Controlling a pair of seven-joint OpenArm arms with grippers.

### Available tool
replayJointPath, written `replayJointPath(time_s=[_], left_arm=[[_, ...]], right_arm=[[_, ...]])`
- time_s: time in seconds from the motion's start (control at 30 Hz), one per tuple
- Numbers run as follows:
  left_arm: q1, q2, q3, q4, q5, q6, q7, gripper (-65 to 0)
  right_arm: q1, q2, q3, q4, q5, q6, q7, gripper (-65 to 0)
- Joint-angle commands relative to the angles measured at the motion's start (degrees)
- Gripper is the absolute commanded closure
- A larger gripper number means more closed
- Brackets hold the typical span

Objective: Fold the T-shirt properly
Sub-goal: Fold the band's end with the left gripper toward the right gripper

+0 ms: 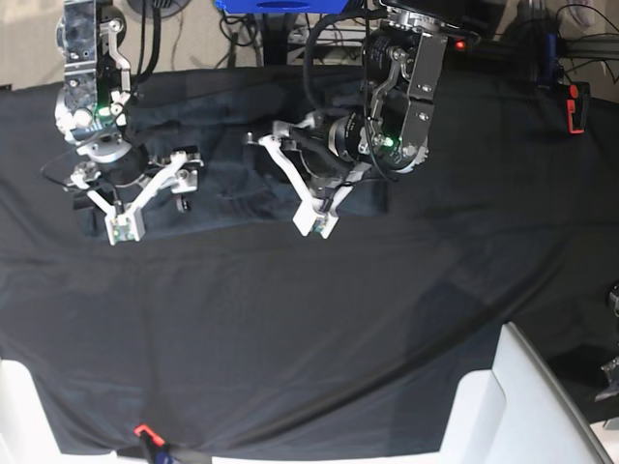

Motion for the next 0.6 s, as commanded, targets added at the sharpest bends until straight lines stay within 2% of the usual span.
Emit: replayJointPath(time_s=[0.0, 0.2, 0.37, 0.47, 0.5, 0.53, 0.57], left_arm=[[-1.7, 0.4, 1.0, 0.7, -1.2, -0.5, -0.7, -29.0], [-5.9, 0.8, 9.1, -2.3, -1.2, -0.5, -0.7, -29.1], [-10.1, 2.6, 14.6, -6.6, -1.3, -0.5, -0.7, -29.1], [-10.9, 2.9, 13.5, -4.4, -1.3, -0.3, -0.7, -28.0], [-10.8, 2.7, 12.2, -2.6, -1.1, -0.3, -0.7, -25.2], [-10.4, 2.5, 10.1, -0.3, -0.8, -0.3, -0.7, -19.4], [-9.9, 2.2, 7.7, 2.1, -0.8, -0.2, -0.5, -10.7]], right_arm=[[0.3, 0.2, 0.0, 1.1, -0.1, 0.0, 1.3, -57.8], [0.3, 0.1, 0.0, 1.1, -0.1, 0.0, 1.3, -57.9], [0.3, 0.1, 0.0, 1.1, -0.1, 0.0, 1.3, -57.9], [0.3, 0.1, 0.2, 1.1, -0.1, 0.0, 1.3, -57.9], [0.3, 0.1, 0.2, 1.0, -0.1, 0.0, 1.3, -57.9], [0.3, 0.1, 0.3, 1.0, -0.1, 0.0, 1.3, -57.9], [0.3, 0.2, 0.3, 1.0, -0.1, 0.0, 1.3, -57.9]])
